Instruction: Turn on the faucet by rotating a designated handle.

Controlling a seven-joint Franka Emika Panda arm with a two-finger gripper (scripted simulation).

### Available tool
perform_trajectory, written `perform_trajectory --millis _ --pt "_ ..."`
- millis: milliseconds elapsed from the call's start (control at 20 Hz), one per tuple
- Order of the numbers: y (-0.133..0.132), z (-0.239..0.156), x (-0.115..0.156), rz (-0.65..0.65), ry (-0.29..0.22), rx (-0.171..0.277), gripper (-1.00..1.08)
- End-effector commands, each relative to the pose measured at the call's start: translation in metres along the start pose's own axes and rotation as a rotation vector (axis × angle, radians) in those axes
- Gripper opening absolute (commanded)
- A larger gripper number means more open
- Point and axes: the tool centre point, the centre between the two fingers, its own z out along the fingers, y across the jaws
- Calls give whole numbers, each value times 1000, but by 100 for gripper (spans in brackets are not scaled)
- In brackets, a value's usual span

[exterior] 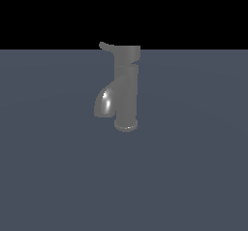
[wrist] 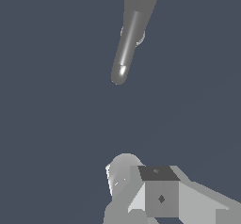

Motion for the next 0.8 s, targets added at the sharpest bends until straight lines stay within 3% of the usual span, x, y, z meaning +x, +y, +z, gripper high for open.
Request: perform_trajectory --millis 0,750 --pt "0 0 0 0 0 0 -100" --pt "12 -5 4 2 19 -7 -100"
